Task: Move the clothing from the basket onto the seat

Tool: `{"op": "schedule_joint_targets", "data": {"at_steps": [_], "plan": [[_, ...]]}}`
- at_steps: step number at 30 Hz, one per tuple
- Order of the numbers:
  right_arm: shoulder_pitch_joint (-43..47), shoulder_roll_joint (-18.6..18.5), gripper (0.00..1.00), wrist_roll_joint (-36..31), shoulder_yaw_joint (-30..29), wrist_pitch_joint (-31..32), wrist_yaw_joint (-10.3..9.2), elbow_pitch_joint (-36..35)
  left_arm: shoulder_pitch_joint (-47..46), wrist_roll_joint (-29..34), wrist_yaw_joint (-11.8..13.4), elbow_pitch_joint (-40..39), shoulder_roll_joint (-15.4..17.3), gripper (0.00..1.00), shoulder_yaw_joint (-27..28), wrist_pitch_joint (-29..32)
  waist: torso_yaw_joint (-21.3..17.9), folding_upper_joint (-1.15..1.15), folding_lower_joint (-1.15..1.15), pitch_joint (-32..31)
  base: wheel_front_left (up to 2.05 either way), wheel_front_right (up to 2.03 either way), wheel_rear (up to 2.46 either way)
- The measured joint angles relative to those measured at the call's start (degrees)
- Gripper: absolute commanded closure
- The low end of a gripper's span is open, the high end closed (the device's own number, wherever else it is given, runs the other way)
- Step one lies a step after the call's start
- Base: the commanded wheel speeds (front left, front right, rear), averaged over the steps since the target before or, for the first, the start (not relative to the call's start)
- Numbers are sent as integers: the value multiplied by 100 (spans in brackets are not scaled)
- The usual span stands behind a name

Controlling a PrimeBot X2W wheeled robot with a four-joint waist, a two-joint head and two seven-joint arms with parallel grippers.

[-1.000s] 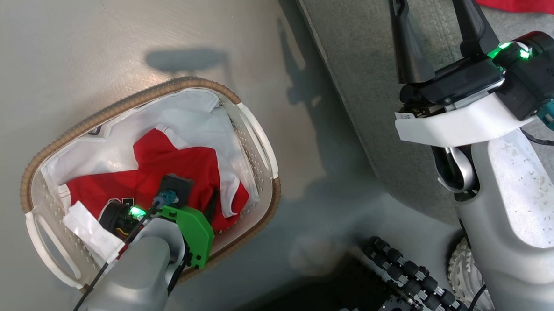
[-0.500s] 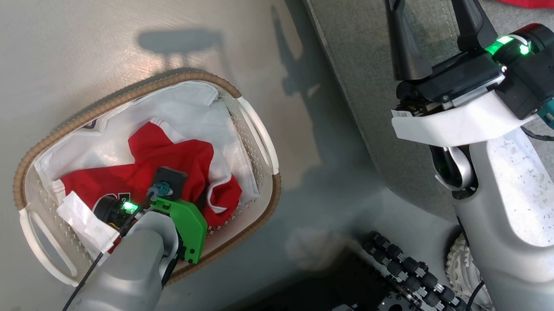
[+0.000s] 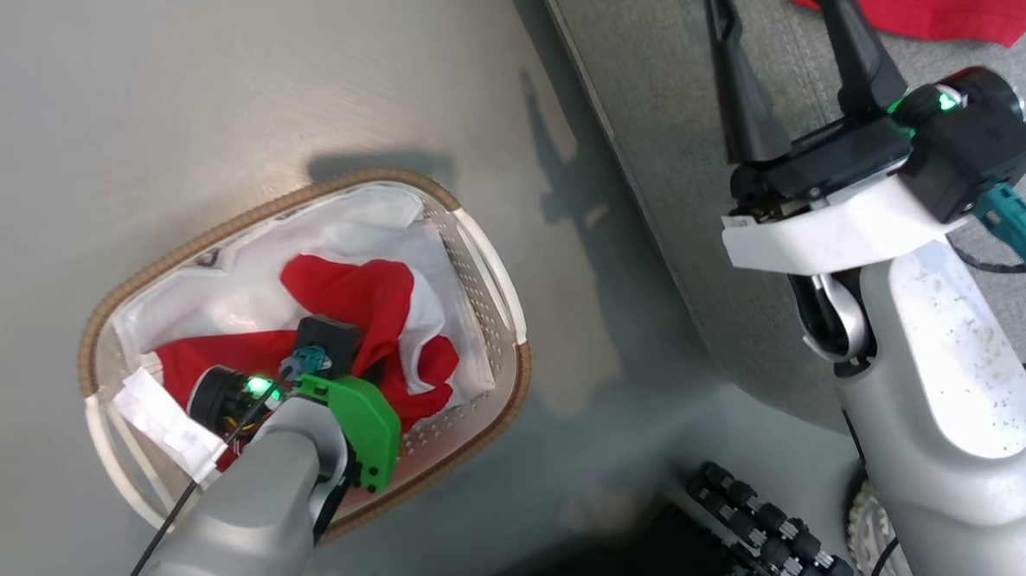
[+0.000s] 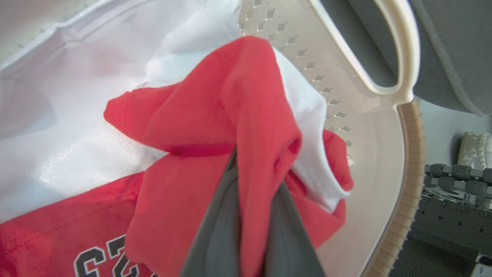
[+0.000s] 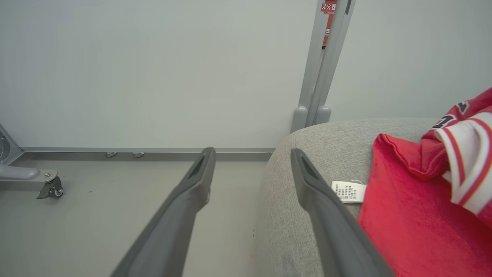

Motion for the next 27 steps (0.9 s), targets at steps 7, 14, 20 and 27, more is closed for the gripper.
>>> {"op": "schedule_joint_targets", "data": {"at_steps": [7, 14, 20, 27], "plan": [[245, 1, 0, -177, -31, 0, 0, 248, 318, 333, 0, -686, 29, 100, 352, -8, 212, 0, 0, -484, 0, 0, 0], [543, 4, 0, -327, -92, 0, 0, 465, 806, 862, 0, -1274, -16, 100, 1145, -8, 506, 0, 0, -1008, 0, 0, 0], [804, 2, 0, -394, -129, 0, 0, 643, 1196, 1369, 0, -1768, -125, 100, 1828, -8, 779, 0, 0, -1469, 0, 0, 0], [1150, 3, 0, -498, -102, 0, 0, 809, 1681, 1809, 0, -2403, -207, 100, 2506, -7, 1021, 0, 0, -2034, 0, 0, 0]]}}
